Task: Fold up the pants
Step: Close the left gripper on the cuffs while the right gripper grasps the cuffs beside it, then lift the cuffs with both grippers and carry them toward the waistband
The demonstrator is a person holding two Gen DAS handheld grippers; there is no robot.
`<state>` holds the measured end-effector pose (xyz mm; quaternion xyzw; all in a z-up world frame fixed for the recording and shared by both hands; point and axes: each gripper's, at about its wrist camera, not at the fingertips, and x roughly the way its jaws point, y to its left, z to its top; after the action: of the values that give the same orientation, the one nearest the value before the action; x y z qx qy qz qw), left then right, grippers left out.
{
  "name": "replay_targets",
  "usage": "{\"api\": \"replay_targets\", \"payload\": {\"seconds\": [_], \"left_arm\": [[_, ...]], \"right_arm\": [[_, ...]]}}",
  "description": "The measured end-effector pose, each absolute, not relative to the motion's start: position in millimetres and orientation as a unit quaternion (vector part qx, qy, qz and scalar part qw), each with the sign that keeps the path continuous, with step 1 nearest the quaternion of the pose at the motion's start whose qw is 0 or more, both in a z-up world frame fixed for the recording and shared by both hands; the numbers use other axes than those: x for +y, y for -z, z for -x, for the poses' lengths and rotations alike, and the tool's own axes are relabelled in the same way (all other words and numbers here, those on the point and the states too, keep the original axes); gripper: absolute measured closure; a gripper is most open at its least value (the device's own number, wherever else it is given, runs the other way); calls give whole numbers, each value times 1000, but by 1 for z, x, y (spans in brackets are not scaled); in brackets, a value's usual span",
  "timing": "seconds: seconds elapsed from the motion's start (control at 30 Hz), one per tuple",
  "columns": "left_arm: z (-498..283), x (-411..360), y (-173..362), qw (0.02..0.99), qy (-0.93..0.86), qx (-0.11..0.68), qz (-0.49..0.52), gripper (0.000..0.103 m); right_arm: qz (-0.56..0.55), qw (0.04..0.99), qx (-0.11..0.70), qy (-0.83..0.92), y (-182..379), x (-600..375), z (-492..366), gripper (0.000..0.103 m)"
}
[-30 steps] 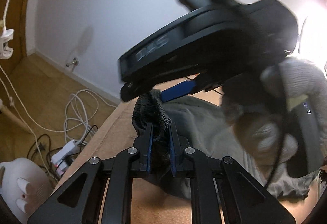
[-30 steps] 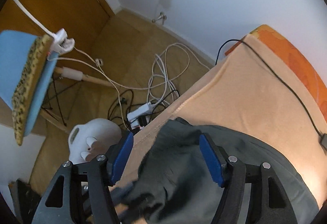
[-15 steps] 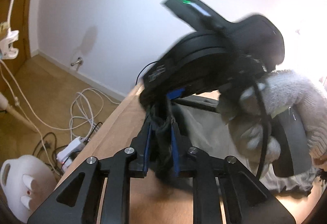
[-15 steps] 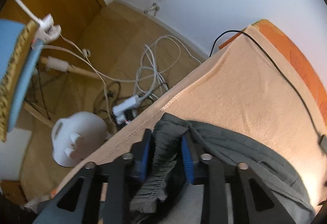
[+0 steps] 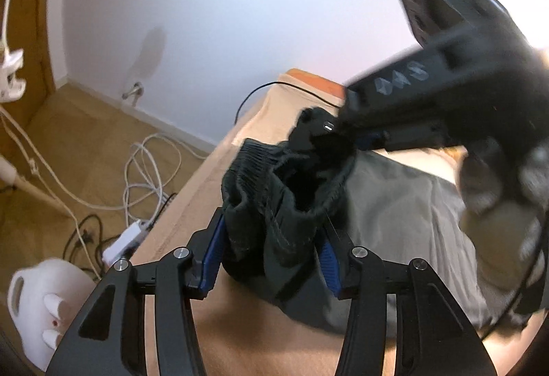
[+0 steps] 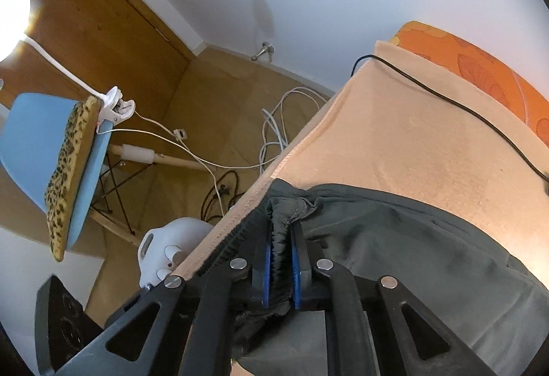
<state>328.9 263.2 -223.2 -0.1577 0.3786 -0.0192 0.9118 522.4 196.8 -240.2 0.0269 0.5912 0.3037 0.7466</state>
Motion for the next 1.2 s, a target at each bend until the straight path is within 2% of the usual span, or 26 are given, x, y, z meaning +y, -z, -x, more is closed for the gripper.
{"api": "replay_targets", "payload": {"seconds": [0.03, 0.07, 0.1, 0.13, 0.17, 0.23, 0.27, 0.3, 0.47, 0.57, 0.63, 0.67, 0.7, 0.8, 0.9, 1.2], "left_arm": [[-330, 268, 225, 908, 21, 380, 175, 56], [-330, 272, 227, 906, 20, 379, 186, 62], [-329, 275, 228, 905, 20, 377, 195, 69], [-328, 280, 234, 904, 21, 373, 206, 83], [-327, 282, 233, 906, 23, 366, 212, 87], [-323, 280, 229, 912, 33, 351, 211, 88], [-321, 278, 227, 914, 37, 346, 207, 89], [-320, 276, 225, 917, 42, 341, 203, 89], [-314, 249, 210, 934, 60, 322, 141, 89], [-310, 235, 204, 942, 63, 313, 109, 90], [-309, 232, 203, 943, 64, 310, 105, 90], [-309, 232, 203, 942, 64, 312, 105, 90], [-308, 231, 203, 942, 65, 312, 107, 90], [-306, 226, 201, 942, 72, 309, 107, 90], [-301, 217, 195, 943, 85, 304, 105, 90], [-282, 172, 154, 945, 129, 288, 86, 90]], "right_arm": [[-31, 742, 594, -307, 241, 197, -523, 96], [-33, 737, 598, -315, 242, 200, -523, 95], [-29, 734, 599, -318, 243, 202, -522, 94], [-22, 735, 600, -316, 244, 206, -522, 93], [-16, 735, 601, -315, 245, 208, -523, 87], [-11, 732, 607, -308, 246, 214, -525, 74], [-8, 733, 610, -300, 247, 217, -528, 59], [-6, 734, 612, -296, 247, 217, -529, 51], [34, 728, 623, -286, 244, 235, -535, 45], [78, 713, 636, -283, 245, 255, -531, 37], [124, 703, 643, -278, 250, 267, -525, 38], [141, 701, 644, -273, 253, 269, -523, 47], [157, 701, 643, -266, 255, 271, -520, 66], [152, 702, 644, -263, 257, 260, -518, 84], [121, 712, 637, -271, 243, 239, -519, 89], [2, 748, 598, -287, 194, 162, -511, 91]]}}
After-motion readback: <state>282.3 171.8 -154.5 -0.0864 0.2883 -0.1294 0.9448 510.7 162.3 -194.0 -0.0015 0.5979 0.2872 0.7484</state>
